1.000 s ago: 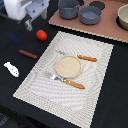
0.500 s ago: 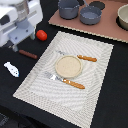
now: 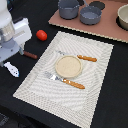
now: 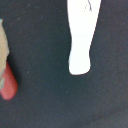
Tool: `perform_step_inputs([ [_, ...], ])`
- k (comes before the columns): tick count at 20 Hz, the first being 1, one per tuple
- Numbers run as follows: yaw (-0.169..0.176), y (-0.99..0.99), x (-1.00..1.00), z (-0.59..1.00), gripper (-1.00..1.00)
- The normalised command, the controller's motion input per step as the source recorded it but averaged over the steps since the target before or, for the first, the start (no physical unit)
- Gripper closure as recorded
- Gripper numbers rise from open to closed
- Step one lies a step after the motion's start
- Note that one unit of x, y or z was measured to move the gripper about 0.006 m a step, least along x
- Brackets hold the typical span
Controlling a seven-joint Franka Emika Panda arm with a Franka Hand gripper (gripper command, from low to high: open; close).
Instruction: Place the fish, sausage, and tomato into the frying pan.
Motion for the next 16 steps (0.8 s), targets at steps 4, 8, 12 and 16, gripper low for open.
perform_step_inputs([
  [4, 0.000, -0.13, -0.02, -0.45, -1.00],
  [8, 0.000, -0.20, -0.14, -0.48, -1.00],
  [12, 0.000, -0.17, -0.22, -0.45, -1.00],
  [16, 0.000, -0.13, -0.22, -0.30, 1.00],
])
